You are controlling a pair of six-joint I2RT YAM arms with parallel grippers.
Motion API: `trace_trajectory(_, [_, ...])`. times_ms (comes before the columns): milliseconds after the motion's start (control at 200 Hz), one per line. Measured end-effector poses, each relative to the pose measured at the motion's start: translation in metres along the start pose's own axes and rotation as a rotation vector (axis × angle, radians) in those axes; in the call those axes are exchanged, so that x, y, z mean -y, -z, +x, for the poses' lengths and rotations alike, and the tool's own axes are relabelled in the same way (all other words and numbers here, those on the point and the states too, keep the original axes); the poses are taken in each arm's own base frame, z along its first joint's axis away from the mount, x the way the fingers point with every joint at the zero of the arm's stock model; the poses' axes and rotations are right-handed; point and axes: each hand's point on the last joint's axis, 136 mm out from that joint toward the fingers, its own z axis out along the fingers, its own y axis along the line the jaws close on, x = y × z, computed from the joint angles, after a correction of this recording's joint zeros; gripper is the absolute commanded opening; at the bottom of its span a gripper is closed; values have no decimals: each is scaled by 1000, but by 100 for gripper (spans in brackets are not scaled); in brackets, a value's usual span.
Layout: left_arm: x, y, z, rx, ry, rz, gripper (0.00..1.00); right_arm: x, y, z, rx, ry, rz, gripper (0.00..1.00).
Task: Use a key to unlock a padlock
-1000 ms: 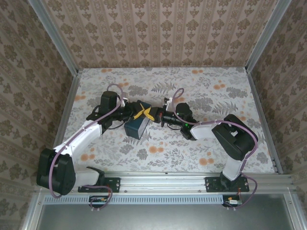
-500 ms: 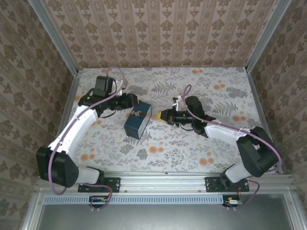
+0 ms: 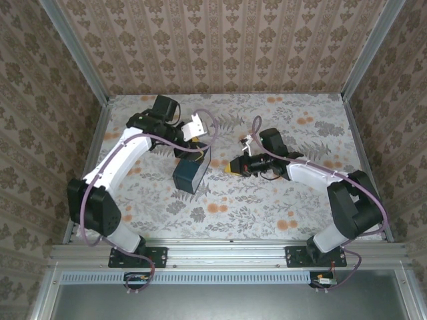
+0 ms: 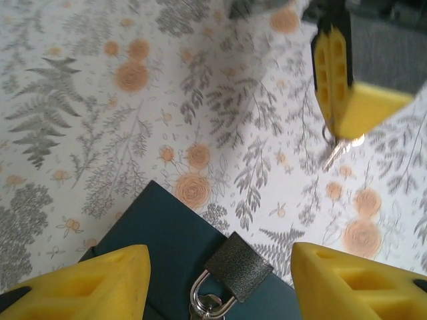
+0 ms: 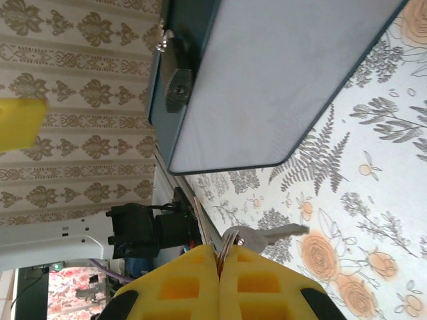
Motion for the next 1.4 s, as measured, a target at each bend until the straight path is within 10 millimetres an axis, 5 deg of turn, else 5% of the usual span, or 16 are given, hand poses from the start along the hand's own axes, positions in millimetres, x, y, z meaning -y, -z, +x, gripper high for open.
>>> trace_trajectory(240, [6,-26,34,-104,-75,111,61,2,3,-11,-11,7,-5,0])
trace_trajectory(660, [15,-27,50,-150,-116,154,63,-8,-3,-23,-31,27,-42,0])
trace_trajectory(1100, [-4,-36,47,-148,-201,67,69,-9,-13,-22,-73,22,-71,0])
trace_trajectory(1400, [9,-54,39,-142,-247,118,67,-5,-22,-24,-93,9,-73,0])
